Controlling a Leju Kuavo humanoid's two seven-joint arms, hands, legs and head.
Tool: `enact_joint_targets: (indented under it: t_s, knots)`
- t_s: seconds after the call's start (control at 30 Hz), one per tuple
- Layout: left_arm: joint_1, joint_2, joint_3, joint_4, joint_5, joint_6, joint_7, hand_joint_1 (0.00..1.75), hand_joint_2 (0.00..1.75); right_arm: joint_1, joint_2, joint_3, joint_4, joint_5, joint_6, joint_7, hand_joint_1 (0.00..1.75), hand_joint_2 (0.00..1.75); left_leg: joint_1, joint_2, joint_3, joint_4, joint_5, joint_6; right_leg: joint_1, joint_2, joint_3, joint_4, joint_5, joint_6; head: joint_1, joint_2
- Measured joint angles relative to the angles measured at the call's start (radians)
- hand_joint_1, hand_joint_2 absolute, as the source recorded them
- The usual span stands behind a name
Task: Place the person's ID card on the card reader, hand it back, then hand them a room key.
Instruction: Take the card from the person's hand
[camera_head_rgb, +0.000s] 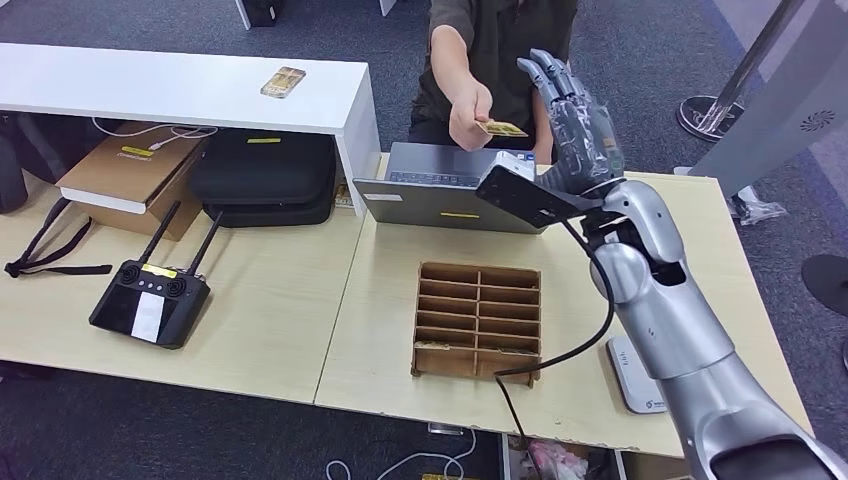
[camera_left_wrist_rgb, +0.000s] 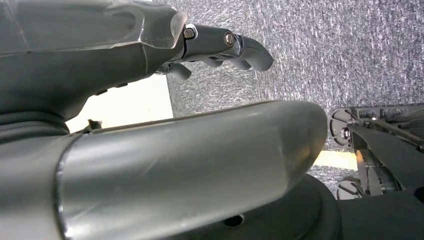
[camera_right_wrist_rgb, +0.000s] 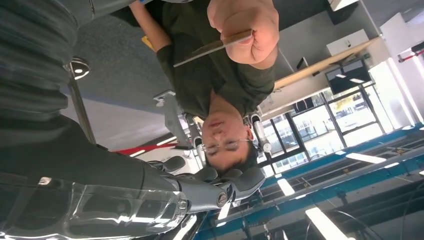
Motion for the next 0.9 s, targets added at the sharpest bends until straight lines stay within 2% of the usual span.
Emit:
enact_joint_targets:
  t_s: [0.23, 0.53, 0.57, 0.6, 0.7, 0.73, 0.9]
  knots:
    - [0.000, 0.000, 0.016, 0.000, -0.001, -0.006, -0.002, 0.00, 0.00, -0.007, 0.029, 0.034, 0.084, -0.021, -0.036, -0.010, 0.00, 1.75, 0.000, 0.000, 0.000, 0.000, 0.000, 0.000, 0.000, 0.000, 0.000, 0.000, 0.000, 0.000, 0.000, 0.000]
    - [0.000, 0.001, 0.033, 0.000, 0.000, -0.009, -0.009, 0.00, 0.00, -0.005, 0.033, 0.046, 0.104, -0.021, -0.048, -0.013, 0.00, 1.75, 0.000, 0.000, 0.000, 0.000, 0.000, 0.000, 0.000, 0.000, 0.000, 0.000, 0.000, 0.000, 0.000, 0.000]
    - [0.000, 0.001, 0.034, 0.000, 0.000, -0.009, -0.010, 0.00, 0.00, -0.005, 0.033, 0.046, 0.104, -0.021, -0.048, -0.012, 0.05, 1.75, 0.000, 0.000, 0.000, 0.000, 0.000, 0.000, 0.000, 0.000, -0.001, 0.000, 0.000, 0.000, 0.000, 0.000]
    - [0.000, 0.001, 0.034, 0.000, -0.001, -0.009, -0.010, 0.00, 0.00, -0.004, 0.033, 0.046, 0.104, -0.021, -0.049, -0.012, 0.22, 1.75, 0.000, 0.000, 0.000, 0.000, 0.000, 0.000, 0.000, 0.000, -0.001, 0.000, 0.000, 0.000, 0.000, 0.000]
    - [0.001, 0.001, 0.036, 0.000, -0.002, -0.008, -0.010, 0.00, 0.00, -0.001, 0.031, 0.046, 0.104, -0.021, -0.052, -0.013, 1.29, 1.75, 0.000, 0.000, 0.000, 0.000, 0.000, 0.000, 0.000, 0.000, -0.001, 0.000, 0.000, 0.000, 0.000, 0.000]
    - [0.001, 0.001, 0.038, 0.000, -0.002, -0.008, -0.010, 0.00, 0.00, 0.000, 0.031, 0.046, 0.104, -0.022, -0.054, -0.013, 1.51, 1.75, 0.000, 0.000, 0.000, 0.000, 0.000, 0.000, 0.000, 0.000, -0.001, 0.000, 0.000, 0.000, 0.000, 0.000]
    - [0.001, 0.001, 0.046, 0.000, -0.005, -0.005, -0.011, 0.00, 0.00, 0.000, 0.028, 0.046, 0.103, -0.031, -0.063, -0.020, 1.57, 1.75, 0.000, 0.000, 0.000, 0.000, 0.000, 0.000, 0.000, 0.000, -0.001, 0.000, 0.000, 0.000, 0.000, 0.000]
